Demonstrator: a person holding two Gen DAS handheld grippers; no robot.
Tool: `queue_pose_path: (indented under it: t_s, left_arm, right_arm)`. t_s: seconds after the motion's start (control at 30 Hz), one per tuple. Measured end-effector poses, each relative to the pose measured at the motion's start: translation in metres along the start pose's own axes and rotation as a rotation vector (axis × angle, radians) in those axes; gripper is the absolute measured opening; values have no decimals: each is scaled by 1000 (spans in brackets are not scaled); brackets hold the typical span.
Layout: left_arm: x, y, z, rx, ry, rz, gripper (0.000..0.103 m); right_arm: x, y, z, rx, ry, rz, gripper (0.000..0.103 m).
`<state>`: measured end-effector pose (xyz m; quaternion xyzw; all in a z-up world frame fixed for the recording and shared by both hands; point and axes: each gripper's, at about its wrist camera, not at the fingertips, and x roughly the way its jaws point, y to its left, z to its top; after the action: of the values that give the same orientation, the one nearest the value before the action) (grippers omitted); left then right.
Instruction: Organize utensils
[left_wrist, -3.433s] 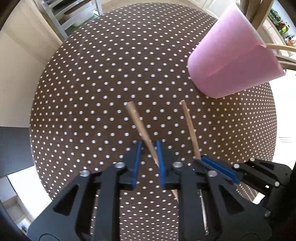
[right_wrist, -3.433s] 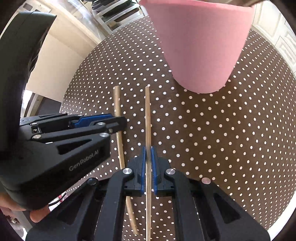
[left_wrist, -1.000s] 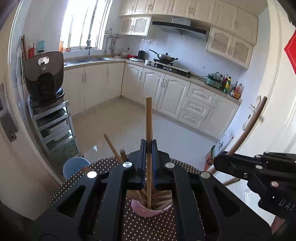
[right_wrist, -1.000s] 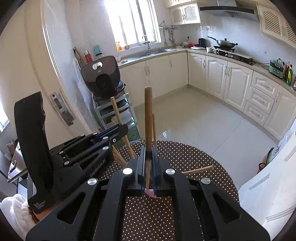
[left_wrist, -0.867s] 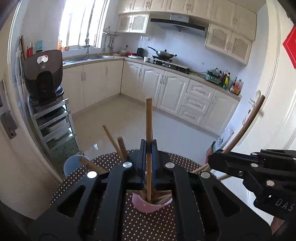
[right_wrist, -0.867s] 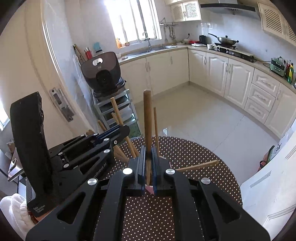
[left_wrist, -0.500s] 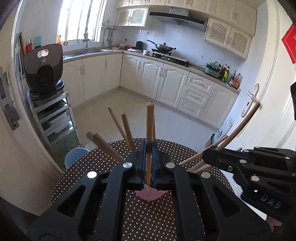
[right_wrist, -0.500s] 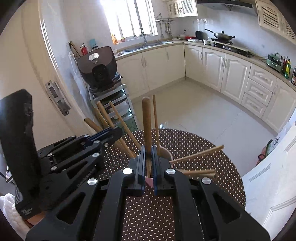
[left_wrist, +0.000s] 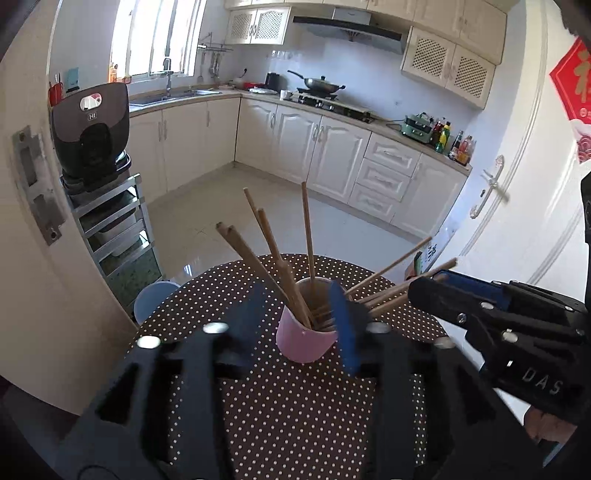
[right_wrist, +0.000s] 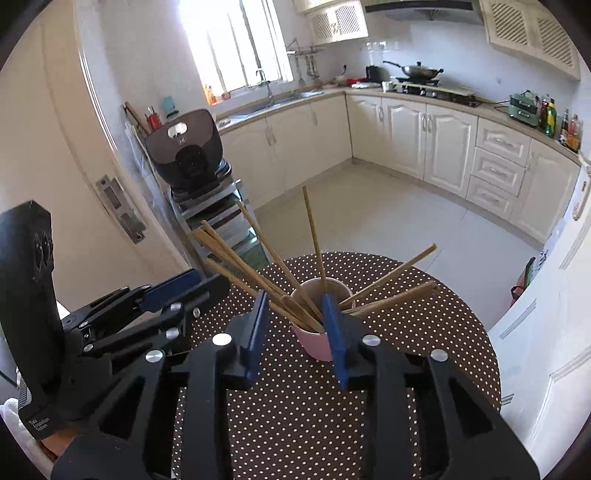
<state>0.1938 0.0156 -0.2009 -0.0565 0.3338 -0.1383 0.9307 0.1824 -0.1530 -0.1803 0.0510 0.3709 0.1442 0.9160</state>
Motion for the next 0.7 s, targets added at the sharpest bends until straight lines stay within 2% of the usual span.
queue_pose_path:
  t_s: [0.17,0.23,0.37,0.47,0.7]
  left_arm:
    - [-31,-1,-4,26,-27,-7,44]
    - [-44,-3,-4,41,-43,-6,52]
    - [-74,-8,-6,57,-80,-11,56]
    - [-94,-12,-6,66,-109,-9,63]
    - [-139,-23,2,86,-171,-15,75]
  right_arm:
    - [-27,8,-9,23,-47,-15,33]
    - [-42,13,-13,29,-73,-28,34]
    - [-67,21,-20,24,-116,-48,37]
    - [-90,31,-25,13,-163,-65,40]
    - [-132,43,-31,-30,-252,-115,57]
